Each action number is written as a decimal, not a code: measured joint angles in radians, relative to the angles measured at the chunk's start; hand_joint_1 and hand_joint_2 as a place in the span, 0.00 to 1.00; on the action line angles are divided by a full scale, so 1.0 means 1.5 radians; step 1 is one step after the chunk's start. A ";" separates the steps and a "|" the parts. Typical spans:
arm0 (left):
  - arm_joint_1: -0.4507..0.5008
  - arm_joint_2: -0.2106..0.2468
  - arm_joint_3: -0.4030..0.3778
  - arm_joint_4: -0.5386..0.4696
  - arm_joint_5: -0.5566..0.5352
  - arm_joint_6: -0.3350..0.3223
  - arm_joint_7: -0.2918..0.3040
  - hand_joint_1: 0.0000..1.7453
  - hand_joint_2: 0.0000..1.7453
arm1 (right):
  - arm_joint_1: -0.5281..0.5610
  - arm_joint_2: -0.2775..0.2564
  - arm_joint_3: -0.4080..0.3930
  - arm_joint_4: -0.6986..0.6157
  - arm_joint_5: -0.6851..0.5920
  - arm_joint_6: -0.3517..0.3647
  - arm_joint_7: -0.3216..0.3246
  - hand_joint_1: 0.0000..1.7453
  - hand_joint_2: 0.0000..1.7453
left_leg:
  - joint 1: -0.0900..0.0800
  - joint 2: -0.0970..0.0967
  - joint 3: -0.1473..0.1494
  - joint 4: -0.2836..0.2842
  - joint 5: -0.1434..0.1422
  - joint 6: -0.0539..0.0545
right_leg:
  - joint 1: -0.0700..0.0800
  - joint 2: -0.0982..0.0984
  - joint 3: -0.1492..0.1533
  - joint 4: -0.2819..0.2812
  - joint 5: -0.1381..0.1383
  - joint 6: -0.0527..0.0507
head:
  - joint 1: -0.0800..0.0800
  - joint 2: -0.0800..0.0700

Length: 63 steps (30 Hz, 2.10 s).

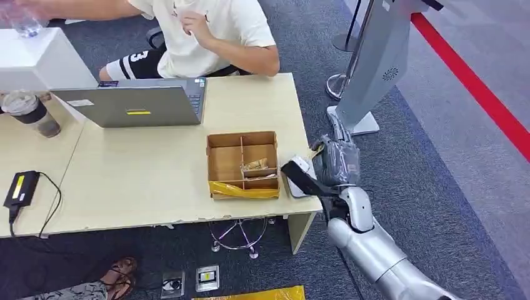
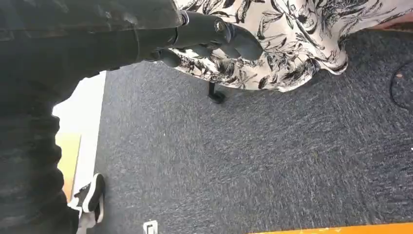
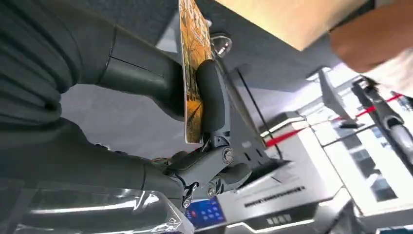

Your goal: Pass the card to the sensor for recognition and then transmit it.

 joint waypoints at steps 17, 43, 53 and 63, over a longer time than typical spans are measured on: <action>0.000 0.001 0.000 0.000 -0.001 0.002 0.005 0.00 1.00 | 0.028 0.022 -0.025 0.159 -0.128 0.019 -0.061 1.00 1.00 | 0.000 0.000 0.000 0.000 0.000 0.000 | 0.000 0.000 0.000 0.000 0.000 0.000 | 0.000 0.000; 0.000 0.006 0.000 0.000 -0.010 -0.004 0.007 0.00 1.00 | 0.021 0.052 -0.048 0.189 -0.091 -0.013 -0.050 1.00 1.00 | 0.000 0.000 0.000 0.000 0.000 0.000 | 0.000 0.000 0.000 0.000 0.000 0.000 | 0.000 0.000; 0.000 0.006 0.000 0.000 -0.022 -0.006 0.003 0.00 1.00 | 0.039 0.044 -0.123 0.095 -0.048 -0.015 -0.035 1.00 1.00 | 0.000 0.000 0.000 0.000 0.000 0.000 | 0.000 0.001 0.000 0.000 0.000 0.000 | 0.000 0.000; -0.001 0.005 0.000 0.000 -0.036 -0.015 -0.008 0.00 1.00 | 0.046 0.041 -0.134 0.032 -0.027 -0.002 -0.033 1.00 1.00 | 0.000 0.000 0.000 0.000 0.000 0.000 | 0.000 0.001 0.000 0.000 0.000 0.000 | 0.000 0.000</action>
